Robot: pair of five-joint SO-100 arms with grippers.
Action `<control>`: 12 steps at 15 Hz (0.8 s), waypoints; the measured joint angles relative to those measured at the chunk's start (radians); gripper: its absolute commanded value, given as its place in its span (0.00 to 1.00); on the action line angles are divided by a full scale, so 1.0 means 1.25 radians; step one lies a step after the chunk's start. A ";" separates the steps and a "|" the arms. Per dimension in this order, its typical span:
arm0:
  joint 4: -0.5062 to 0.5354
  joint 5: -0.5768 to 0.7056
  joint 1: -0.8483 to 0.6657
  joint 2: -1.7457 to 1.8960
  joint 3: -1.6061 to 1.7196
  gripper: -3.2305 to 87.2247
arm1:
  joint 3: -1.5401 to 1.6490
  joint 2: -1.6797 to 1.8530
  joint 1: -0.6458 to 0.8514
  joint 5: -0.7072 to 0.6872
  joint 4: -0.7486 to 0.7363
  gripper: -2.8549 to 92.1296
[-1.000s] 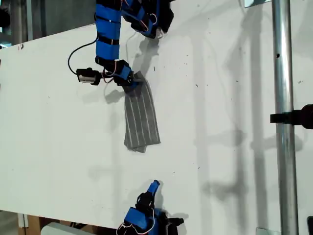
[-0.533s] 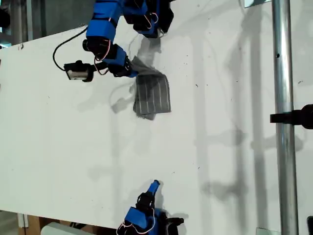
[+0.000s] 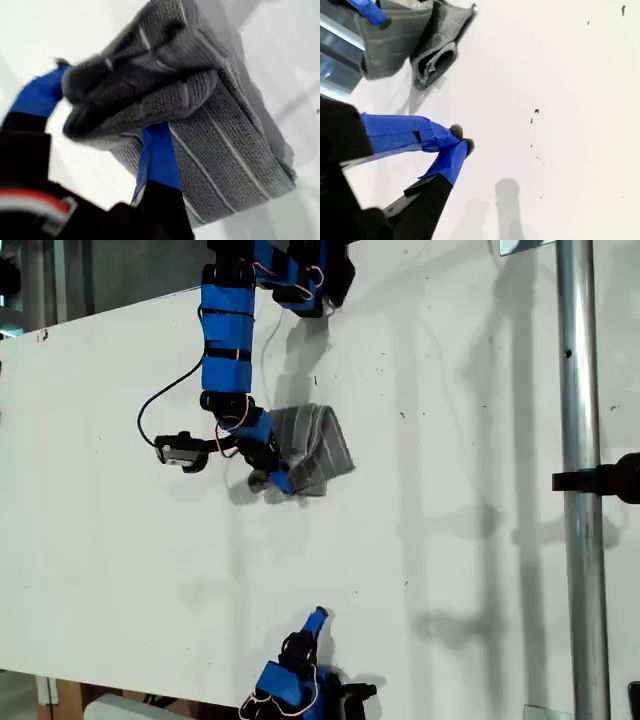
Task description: Grasp corners of a towel and fold twice.
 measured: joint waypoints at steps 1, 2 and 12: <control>0.000 0.000 0.000 0.000 0.000 0.01 | 0.000 0.022 0.000 -0.007 -0.028 0.60; -0.001 0.000 0.000 0.000 0.005 0.01 | 0.000 0.060 0.002 -0.010 -0.038 0.60; -0.016 -0.040 0.002 0.000 0.092 0.01 | 0.846 1.335 0.058 0.172 0.247 0.55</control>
